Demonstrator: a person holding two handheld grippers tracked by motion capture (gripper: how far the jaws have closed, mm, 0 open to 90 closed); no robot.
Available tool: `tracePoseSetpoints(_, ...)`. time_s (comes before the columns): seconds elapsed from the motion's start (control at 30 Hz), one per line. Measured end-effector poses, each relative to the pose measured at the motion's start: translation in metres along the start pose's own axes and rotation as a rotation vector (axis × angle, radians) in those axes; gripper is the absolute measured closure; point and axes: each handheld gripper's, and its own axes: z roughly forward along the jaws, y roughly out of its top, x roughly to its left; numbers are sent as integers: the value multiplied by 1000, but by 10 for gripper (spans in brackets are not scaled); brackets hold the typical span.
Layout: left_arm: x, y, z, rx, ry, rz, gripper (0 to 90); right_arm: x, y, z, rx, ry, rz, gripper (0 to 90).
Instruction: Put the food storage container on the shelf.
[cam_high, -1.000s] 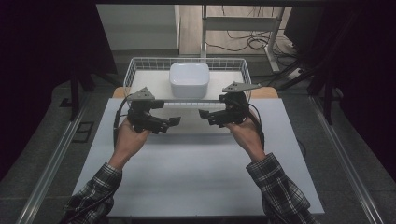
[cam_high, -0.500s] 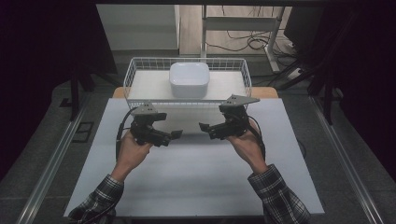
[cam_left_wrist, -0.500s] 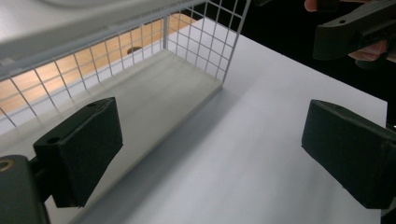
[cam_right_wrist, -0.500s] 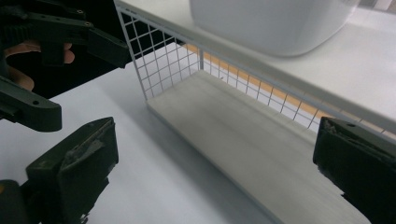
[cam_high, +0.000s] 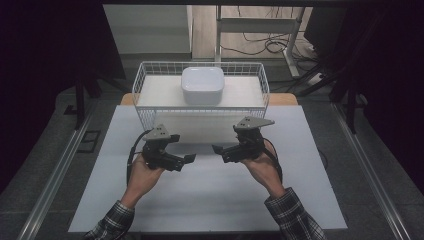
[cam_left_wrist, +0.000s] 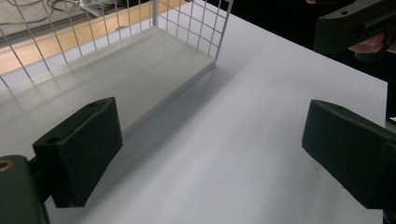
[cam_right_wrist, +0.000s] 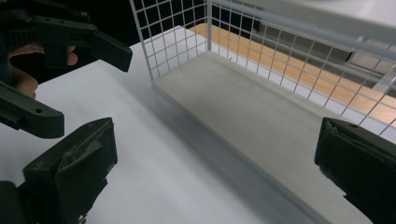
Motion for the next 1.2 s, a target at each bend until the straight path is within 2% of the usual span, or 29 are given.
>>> tracePoseSetpoints(0.1,1,-10,5,11,-12,-12,47,1,-8,2,-1,9,10,0)
tracePoseSetpoints(0.37,0,-27,9,22,-4,-19,37,3,-28,7,41,4,-6,0)
tracePoseSetpoints(0.63,2,-40,4,45,10,-76,25,5,-45,-2,46,-11,14,0)
tracePoseSetpoints(0.8,-2,-46,0,61,20,-56,8,5,-52,-9,49,-15,22,0)
tracePoseSetpoints(0.93,-5,-51,-2,68,12,-50,5,6,-55,-13,52,-21,21,0)
tracePoseSetpoints(1.0,-8,-55,-4,68,-2,-57,3,6,-60,-18,55,-25,20,0)
tracePoseSetpoints(1.2,-10,-65,-11,69,-3,-69,4,6,-71,-27,58,-38,34,0)
